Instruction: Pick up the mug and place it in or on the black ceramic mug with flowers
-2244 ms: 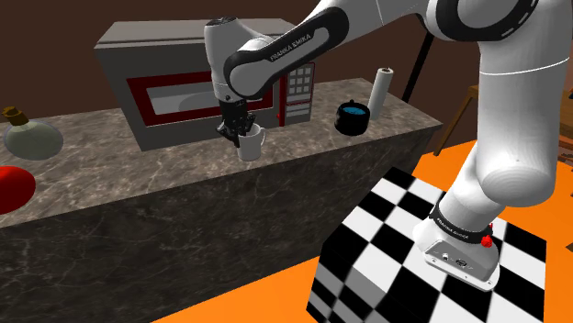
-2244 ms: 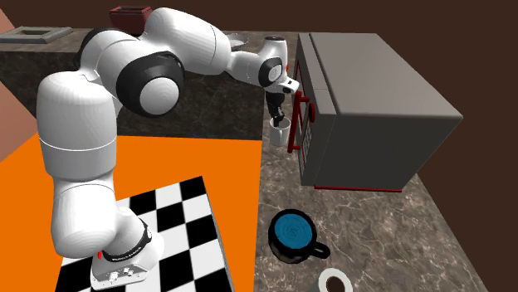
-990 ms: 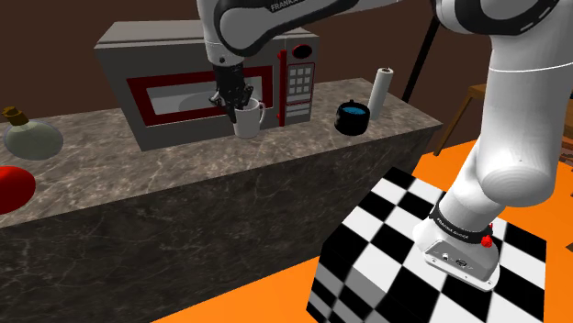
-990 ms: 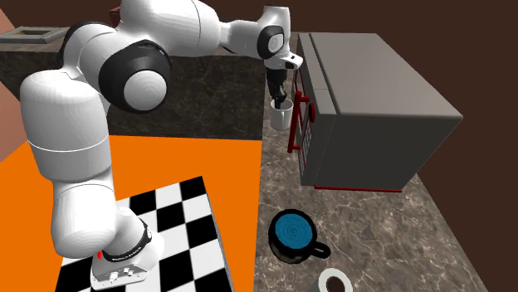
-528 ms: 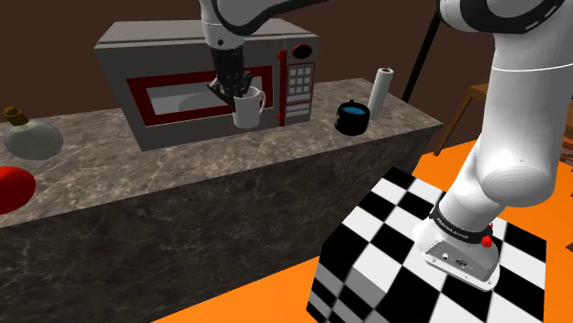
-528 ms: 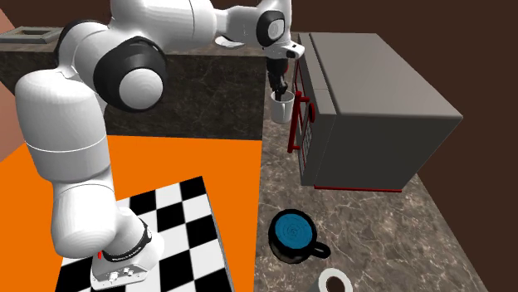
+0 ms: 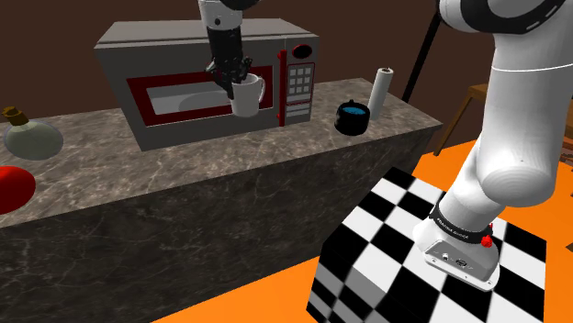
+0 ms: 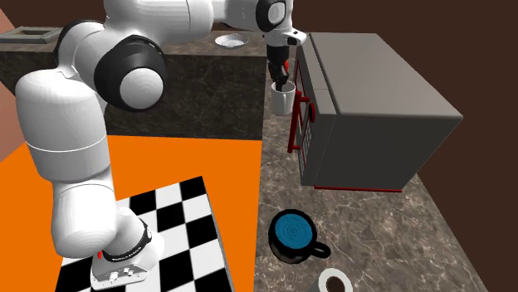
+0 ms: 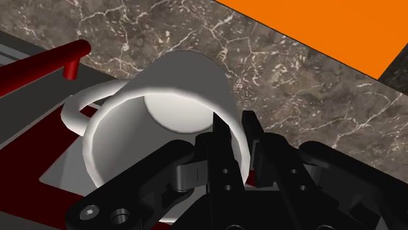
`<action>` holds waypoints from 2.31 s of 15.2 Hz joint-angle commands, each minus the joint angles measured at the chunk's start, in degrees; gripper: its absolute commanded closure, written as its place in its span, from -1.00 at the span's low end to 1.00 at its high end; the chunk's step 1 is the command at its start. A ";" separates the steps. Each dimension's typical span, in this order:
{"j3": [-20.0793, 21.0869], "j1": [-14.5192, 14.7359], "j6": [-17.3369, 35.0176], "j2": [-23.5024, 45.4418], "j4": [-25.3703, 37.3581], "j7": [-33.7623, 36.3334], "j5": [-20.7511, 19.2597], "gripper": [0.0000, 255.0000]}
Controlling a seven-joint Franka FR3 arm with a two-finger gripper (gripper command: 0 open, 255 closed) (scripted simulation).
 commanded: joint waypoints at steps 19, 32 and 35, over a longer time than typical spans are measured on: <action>-9.86 -14.55 6.83 -27.51 -31.73 -24.51 7.75 1.00; -20.76 -21.95 6.86 -34.82 -38.22 -42.44 6.72 1.00; -23.46 -23.64 6.72 -35.12 -38.16 -46.62 6.22 1.00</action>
